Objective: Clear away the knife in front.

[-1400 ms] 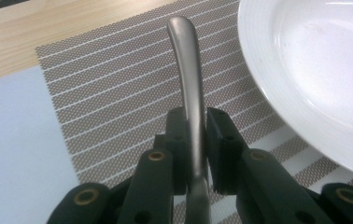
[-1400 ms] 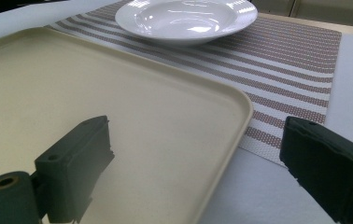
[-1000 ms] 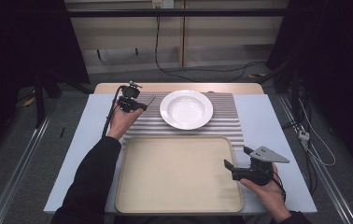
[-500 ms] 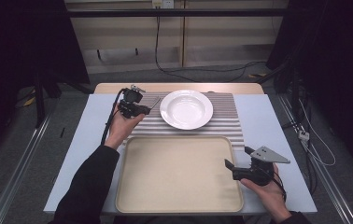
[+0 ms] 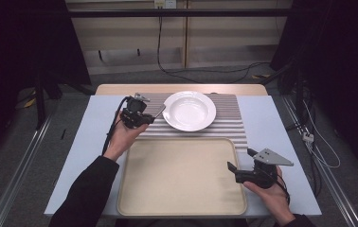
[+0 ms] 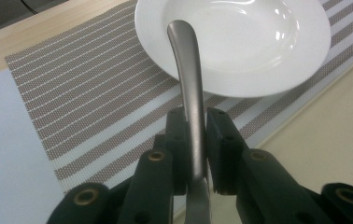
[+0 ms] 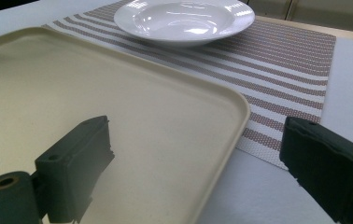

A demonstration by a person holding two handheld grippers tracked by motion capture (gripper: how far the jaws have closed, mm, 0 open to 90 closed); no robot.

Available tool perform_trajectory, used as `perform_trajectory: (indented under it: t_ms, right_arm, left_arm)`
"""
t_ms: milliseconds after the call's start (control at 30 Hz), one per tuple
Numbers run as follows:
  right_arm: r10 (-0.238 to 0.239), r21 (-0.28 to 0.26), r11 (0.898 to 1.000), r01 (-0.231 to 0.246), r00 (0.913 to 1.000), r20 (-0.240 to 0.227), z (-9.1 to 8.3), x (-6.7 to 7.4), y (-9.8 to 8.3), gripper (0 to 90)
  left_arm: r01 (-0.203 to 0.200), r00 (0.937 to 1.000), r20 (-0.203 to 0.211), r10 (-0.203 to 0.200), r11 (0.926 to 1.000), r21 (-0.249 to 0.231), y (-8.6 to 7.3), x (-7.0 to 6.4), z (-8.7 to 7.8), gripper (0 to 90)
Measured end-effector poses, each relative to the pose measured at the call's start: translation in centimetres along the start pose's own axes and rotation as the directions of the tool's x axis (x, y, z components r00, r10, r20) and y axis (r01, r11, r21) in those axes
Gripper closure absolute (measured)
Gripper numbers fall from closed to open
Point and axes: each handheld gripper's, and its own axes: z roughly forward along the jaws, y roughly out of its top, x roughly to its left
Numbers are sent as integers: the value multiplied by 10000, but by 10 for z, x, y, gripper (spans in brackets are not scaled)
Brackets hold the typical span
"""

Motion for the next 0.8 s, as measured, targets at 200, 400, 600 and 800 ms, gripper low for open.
perform_trajectory:
  t_ms: [200,400,600,800]
  right_arm:
    - [-22,2,10000,22,10000,3,0,0,0,92]
    - [-35,-3,10000,35,10000,-10,1,0,0,92]
    - [-37,-3,10000,37,10000,-12,0,0,0,92]
    - [-71,35,10000,72,10000,-25,1,1,0,92]
  left_arm:
    - [-111,9999,-14,111,9999,23,-7,-7,-5,799]
    - [-152,9999,45,152,9999,24,-14,-15,-10,798]
    - [-162,9998,123,162,9999,30,-22,-23,-15,799]
    - [-158,9997,182,158,9999,9,-28,-29,-22,798]
